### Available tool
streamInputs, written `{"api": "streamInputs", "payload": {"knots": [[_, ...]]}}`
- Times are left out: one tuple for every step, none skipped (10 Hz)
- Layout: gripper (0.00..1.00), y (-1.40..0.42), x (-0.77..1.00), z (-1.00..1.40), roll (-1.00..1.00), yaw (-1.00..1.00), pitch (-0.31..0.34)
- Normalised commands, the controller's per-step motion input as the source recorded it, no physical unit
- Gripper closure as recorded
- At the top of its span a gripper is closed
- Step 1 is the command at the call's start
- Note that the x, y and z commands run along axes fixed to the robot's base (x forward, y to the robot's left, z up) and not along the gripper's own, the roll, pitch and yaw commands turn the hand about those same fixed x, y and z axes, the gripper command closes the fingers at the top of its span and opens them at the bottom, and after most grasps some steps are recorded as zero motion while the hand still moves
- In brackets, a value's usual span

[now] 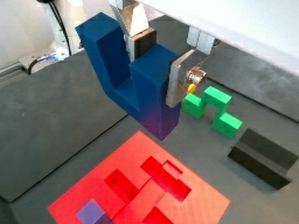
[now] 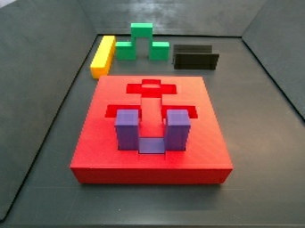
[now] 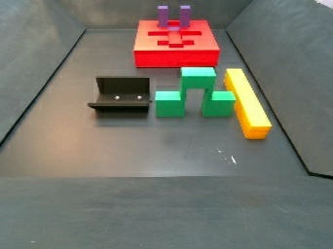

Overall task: Pick up the blue object. Move up. Place the blue object on the fixture. Regrasp the blue object. Move to above the board. Insert the blue object.
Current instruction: Insert the blue object.

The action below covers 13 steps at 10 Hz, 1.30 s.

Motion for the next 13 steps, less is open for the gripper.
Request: {"api": "streamInputs", "payload": {"knots": [[1.00, 0.00, 0.00, -0.17, 0.02, 0.00, 0.010], [1.00, 0.00, 0.00, -0.13, 0.04, 0.00, 0.010], [1.00, 0.00, 0.00, -0.14, 0.04, 0.00, 0.010], [1.00, 0.00, 0.00, -0.13, 0.03, 0.00, 0.010], [1.00, 0.00, 0.00, -0.03, 0.00, 0.00, 0.011], [1.00, 0.00, 0.00, 0.00, -0.01, 0.00, 0.000], [1.00, 0.00, 0.14, -0.06, 0.00, -0.04, 0.000], [1.00, 0.00, 0.40, -0.21, 0.00, -0.08, 0.000], [1.00, 0.00, 0.61, -0.21, 0.00, -0.05, 0.000], [1.00, 0.00, 0.65, -0.24, -0.07, -0.03, 0.000], [1.00, 0.00, 0.62, -0.27, -0.20, -0.06, 0.000], [1.00, 0.00, 0.63, -0.30, -0.29, -0.10, -0.007], [1.00, 0.05, 0.62, -0.31, -0.37, -0.13, -0.009]]}}
